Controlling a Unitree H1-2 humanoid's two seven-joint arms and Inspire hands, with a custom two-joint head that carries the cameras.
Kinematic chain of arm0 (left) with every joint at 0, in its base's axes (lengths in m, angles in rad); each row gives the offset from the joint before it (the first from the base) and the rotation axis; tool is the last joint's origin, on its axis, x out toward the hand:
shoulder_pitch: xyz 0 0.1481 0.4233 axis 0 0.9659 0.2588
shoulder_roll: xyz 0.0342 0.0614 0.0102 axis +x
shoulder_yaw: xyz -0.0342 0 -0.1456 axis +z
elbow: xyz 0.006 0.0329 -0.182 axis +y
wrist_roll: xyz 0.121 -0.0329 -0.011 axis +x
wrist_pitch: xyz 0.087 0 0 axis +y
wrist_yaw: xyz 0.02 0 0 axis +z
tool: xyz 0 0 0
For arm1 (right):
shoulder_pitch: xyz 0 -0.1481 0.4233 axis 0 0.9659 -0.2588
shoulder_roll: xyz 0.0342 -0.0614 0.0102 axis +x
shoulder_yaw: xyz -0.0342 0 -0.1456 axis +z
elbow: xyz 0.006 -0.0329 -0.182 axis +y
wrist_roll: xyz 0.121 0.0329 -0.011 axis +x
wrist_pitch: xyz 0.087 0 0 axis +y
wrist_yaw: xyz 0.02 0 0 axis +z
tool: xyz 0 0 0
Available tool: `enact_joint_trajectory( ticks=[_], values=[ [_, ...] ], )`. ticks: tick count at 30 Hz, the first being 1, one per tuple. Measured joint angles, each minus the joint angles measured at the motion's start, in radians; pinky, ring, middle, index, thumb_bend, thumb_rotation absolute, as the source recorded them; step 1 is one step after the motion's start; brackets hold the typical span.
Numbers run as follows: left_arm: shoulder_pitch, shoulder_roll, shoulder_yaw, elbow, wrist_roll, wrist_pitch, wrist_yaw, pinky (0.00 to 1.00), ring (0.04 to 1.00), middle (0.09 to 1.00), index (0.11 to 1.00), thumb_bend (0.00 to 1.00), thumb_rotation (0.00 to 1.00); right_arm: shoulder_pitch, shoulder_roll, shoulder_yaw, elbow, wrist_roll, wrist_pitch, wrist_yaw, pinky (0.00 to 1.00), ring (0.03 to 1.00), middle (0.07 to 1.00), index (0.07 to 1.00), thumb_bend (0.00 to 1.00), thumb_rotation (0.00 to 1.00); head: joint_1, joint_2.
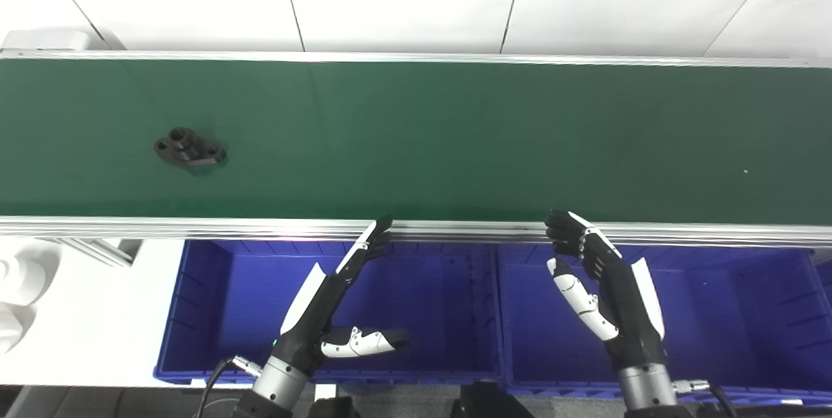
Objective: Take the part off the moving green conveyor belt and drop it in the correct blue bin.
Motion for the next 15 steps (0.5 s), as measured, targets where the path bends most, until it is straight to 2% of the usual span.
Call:
enact_joint_trajectory(
  ticks=[3, 4, 5, 7, 8, 9, 12, 15],
  values=[
    [-0.007, -0.011, -0.007, 0.019, 0.038, -0.001, 0.003, 0.99, 0.997, 1.000, 1.000, 0.73, 0.77, 0.000, -0.012, -0.006, 0.006, 0.037, -0.001, 0.005, 0.84, 0.834, 0.825, 0.825, 0.47, 0.89, 0.037, -0.023],
    [-0.010, -0.013, -0.009, 0.027, 0.050, -0.001, 0.009, 0.99, 0.999, 1.000, 1.000, 0.72, 0.79, 0.001, -0.019, -0.006, 0.009, 0.053, -0.004, 0.009, 0.85, 0.844, 0.836, 0.833, 0.46, 0.90, 0.040, -0.046],
    [-0.012, -0.016, -0.011, 0.034, 0.060, -0.002, 0.012, 1.00, 1.000, 1.000, 1.000, 0.72, 0.81, 0.001, -0.026, -0.005, 0.015, 0.069, -0.007, 0.011, 0.89, 0.863, 0.855, 0.851, 0.46, 0.94, 0.023, -0.073],
    [-0.014, -0.026, -0.010, 0.048, 0.079, -0.003, 0.026, 1.00, 1.000, 1.000, 1.000, 0.71, 0.81, 0.003, -0.036, -0.004, 0.031, 0.101, -0.016, 0.018, 0.91, 0.878, 0.871, 0.866, 0.47, 0.97, 0.023, -0.074],
    [-0.013, -0.029, -0.011, 0.051, 0.082, -0.004, 0.036, 1.00, 1.000, 1.000, 1.000, 0.70, 0.80, 0.005, -0.039, -0.002, 0.040, 0.113, -0.019, 0.025, 0.92, 0.882, 0.875, 0.871, 0.47, 0.98, -0.001, -0.093],
    [-0.014, -0.031, -0.013, 0.056, 0.090, -0.006, 0.050, 1.00, 1.000, 1.000, 1.000, 0.70, 0.80, 0.008, -0.041, -0.001, 0.053, 0.122, -0.020, 0.029, 0.91, 0.879, 0.874, 0.870, 0.43, 0.99, -0.002, -0.094],
    [-0.009, -0.030, -0.020, 0.064, 0.111, -0.008, 0.086, 1.00, 1.000, 1.000, 1.000, 0.69, 0.79, 0.019, -0.037, 0.003, 0.069, 0.120, -0.022, 0.028, 0.88, 0.865, 0.863, 0.861, 0.43, 1.00, -0.064, -0.141],
    [0.000, -0.019, -0.033, 0.073, 0.125, -0.009, 0.125, 1.00, 1.000, 1.000, 1.000, 0.69, 0.80, 0.021, -0.028, 0.003, 0.075, 0.105, -0.027, 0.023, 0.85, 0.856, 0.849, 0.845, 0.42, 1.00, -0.069, -0.147]
  ],
)
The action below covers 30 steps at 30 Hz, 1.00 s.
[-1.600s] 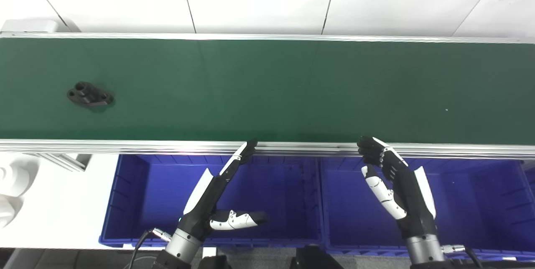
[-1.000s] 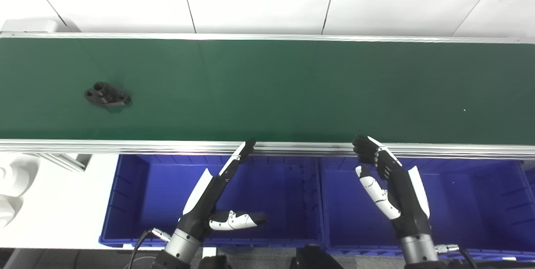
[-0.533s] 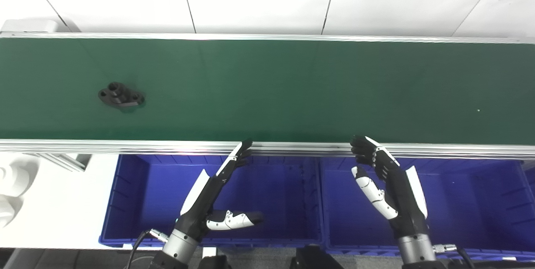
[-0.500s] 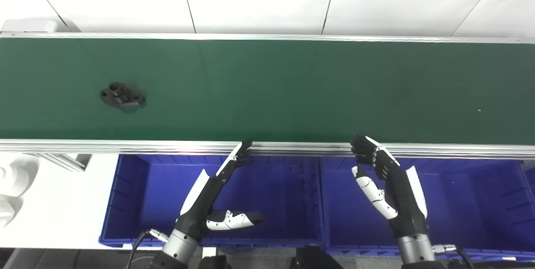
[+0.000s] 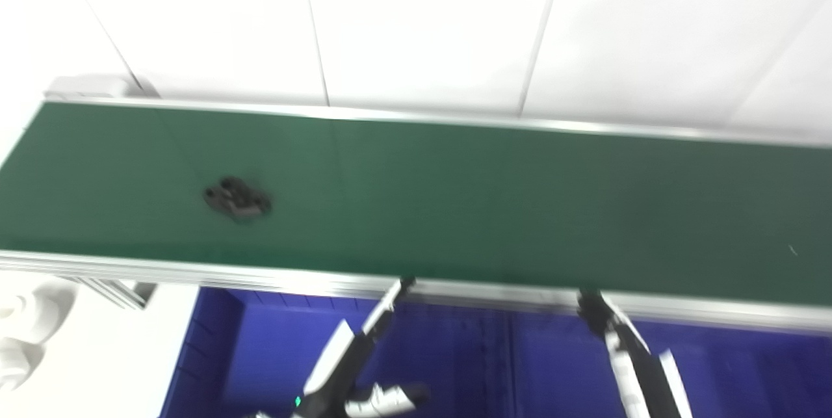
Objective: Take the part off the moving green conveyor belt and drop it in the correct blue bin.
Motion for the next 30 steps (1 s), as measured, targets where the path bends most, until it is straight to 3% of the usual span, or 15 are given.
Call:
enact_joint_trajectory(
  ticks=[7, 14, 22, 23, 30],
  values=[
    [0.000, 0.024, -0.042, 0.006, -0.005, -0.001, 0.050, 1.00, 1.000, 1.000, 1.000, 0.69, 0.78, -0.006, 0.006, -0.007, 0.014, -0.017, -0.033, -0.012, 0.85, 0.850, 0.837, 0.836, 0.42, 1.00, 0.018, -0.012],
    [0.000, 0.025, -0.045, 0.007, -0.003, -0.001, 0.052, 1.00, 1.000, 1.000, 1.000, 0.71, 0.78, -0.005, 0.015, -0.013, 0.014, -0.011, -0.032, -0.018, 0.87, 0.858, 0.849, 0.843, 0.41, 1.00, 0.025, -0.006],
    [0.000, 0.025, -0.038, 0.005, -0.002, -0.001, 0.045, 1.00, 1.000, 1.000, 1.000, 0.69, 0.77, -0.005, 0.023, -0.017, 0.008, -0.029, -0.032, -0.019, 0.84, 0.846, 0.837, 0.838, 0.44, 0.96, 0.021, 0.038],
    [0.000, 0.025, -0.037, 0.004, -0.003, -0.001, 0.044, 1.00, 1.000, 1.000, 1.000, 0.68, 0.77, -0.005, 0.020, -0.016, 0.004, -0.039, -0.032, -0.018, 0.79, 0.824, 0.829, 0.833, 0.50, 0.85, 0.026, 0.049],
    [-0.015, 0.018, -0.032, 0.002, -0.022, 0.005, 0.022, 0.99, 1.000, 1.000, 1.000, 0.69, 0.74, -0.014, -0.017, -0.011, -0.010, -0.105, -0.026, -0.011, 0.77, 0.825, 0.843, 0.855, 0.63, 0.68, 0.051, 0.098]
  ],
)
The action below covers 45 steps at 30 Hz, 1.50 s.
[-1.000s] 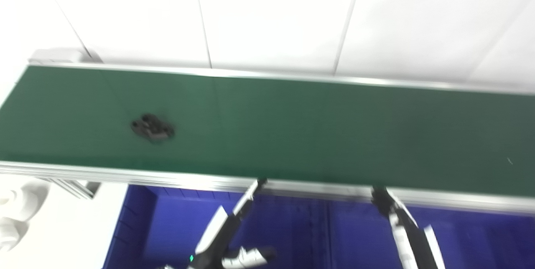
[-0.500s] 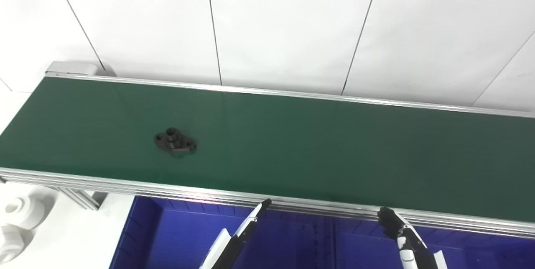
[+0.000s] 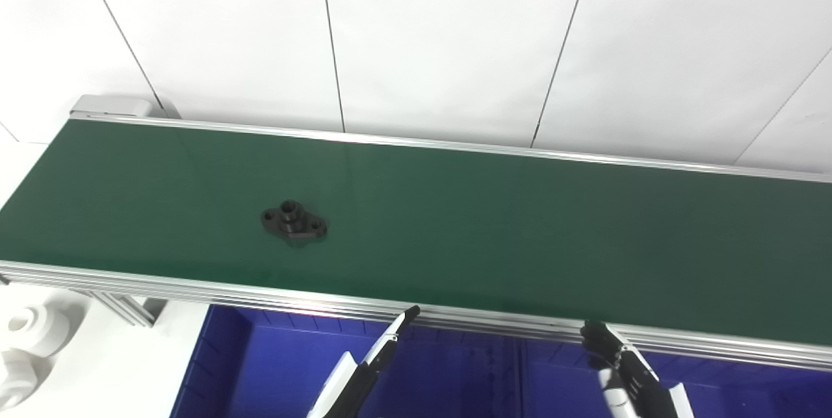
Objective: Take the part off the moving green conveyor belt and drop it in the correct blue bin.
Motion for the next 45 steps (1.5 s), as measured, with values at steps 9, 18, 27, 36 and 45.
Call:
enact_joint_trajectory(
  ticks=[9, 18, 27, 36, 45],
  values=[
    [-0.025, -0.008, 0.013, -0.036, -0.005, 0.042, -0.034, 0.98, 1.000, 1.000, 1.000, 0.70, 0.70, -0.025, -0.004, -0.003, -0.064, -0.003, 0.012, -0.001, 0.76, 0.819, 0.840, 0.851, 0.63, 0.55, -0.026, 0.075],
    [-0.033, -0.017, 0.018, -0.044, -0.005, 0.066, -0.046, 0.98, 1.000, 1.000, 1.000, 0.70, 0.70, -0.069, 0.015, 0.001, -0.162, -0.040, 0.052, -0.001, 0.75, 0.806, 0.817, 0.842, 0.61, 0.52, -0.038, 0.075],
    [-0.053, -0.039, 0.018, -0.039, -0.005, 0.067, -0.053, 0.97, 1.000, 1.000, 1.000, 0.71, 0.70, -0.181, 0.017, 0.021, -0.215, -0.092, 0.120, 0.022, 0.74, 0.805, 0.829, 0.838, 0.61, 0.46, -0.043, 0.087],
    [-0.067, -0.039, 0.027, -0.011, -0.005, 0.067, -0.053, 0.93, 0.974, 1.000, 1.000, 0.71, 0.70, -0.341, -0.035, 0.060, -0.223, -0.149, 0.199, 0.110, 0.74, 0.786, 0.805, 0.833, 0.69, 0.42, -0.037, 0.078],
    [-0.089, -0.041, 0.026, 0.023, 0.002, 0.059, -0.051, 0.92, 0.963, 1.000, 1.000, 0.71, 0.69, -0.502, -0.052, 0.124, -0.202, -0.244, 0.305, 0.189, 0.68, 0.765, 0.803, 0.820, 0.75, 0.34, 0.017, 0.043]
  ],
)
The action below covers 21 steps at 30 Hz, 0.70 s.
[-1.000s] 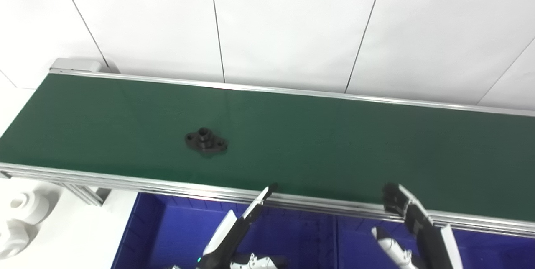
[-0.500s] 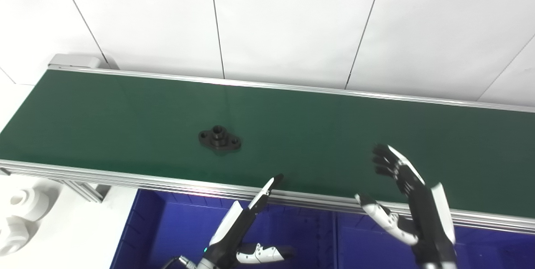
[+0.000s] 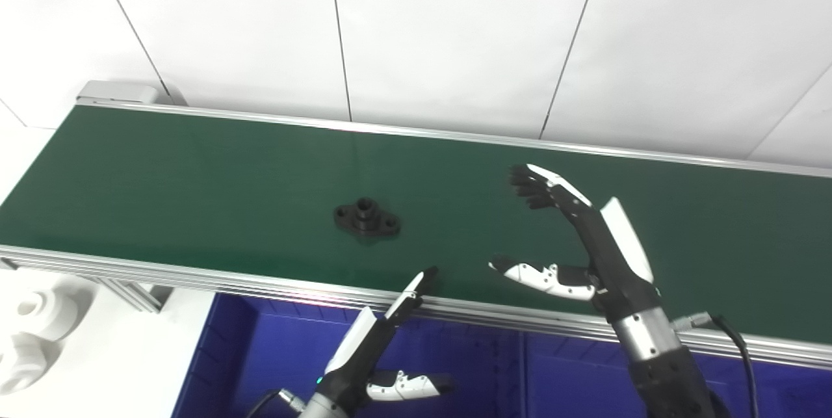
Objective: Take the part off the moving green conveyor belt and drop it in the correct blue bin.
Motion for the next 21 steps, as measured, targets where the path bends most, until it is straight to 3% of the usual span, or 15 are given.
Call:
enact_joint_trajectory(
  ticks=[5, 11, 21],
  values=[
    [-0.004, 0.000, -0.001, 0.018, 0.002, -0.025, 0.002, 0.93, 0.968, 1.000, 1.000, 0.71, 0.67, -0.076, 0.008, 0.047, 0.006, -0.090, 0.098, 0.040, 0.68, 0.767, 0.800, 0.808, 0.78, 0.41, -0.011, -0.020],
    [0.002, 0.003, -0.001, 0.019, 0.002, -0.044, 0.002, 0.91, 0.957, 0.998, 0.996, 0.71, 0.66, -0.165, 0.035, 0.110, 0.022, -0.187, 0.191, 0.075, 0.68, 0.762, 0.797, 0.810, 0.81, 0.39, -0.035, -0.029],
    [0.043, 0.006, 0.007, -0.005, 0.002, -0.059, 0.002, 0.90, 0.955, 0.986, 0.978, 0.70, 0.63, -0.269, 0.041, 0.176, 0.194, -0.303, 0.225, 0.094, 0.67, 0.766, 0.810, 0.814, 0.82, 0.34, -0.075, -0.032]
  ],
)
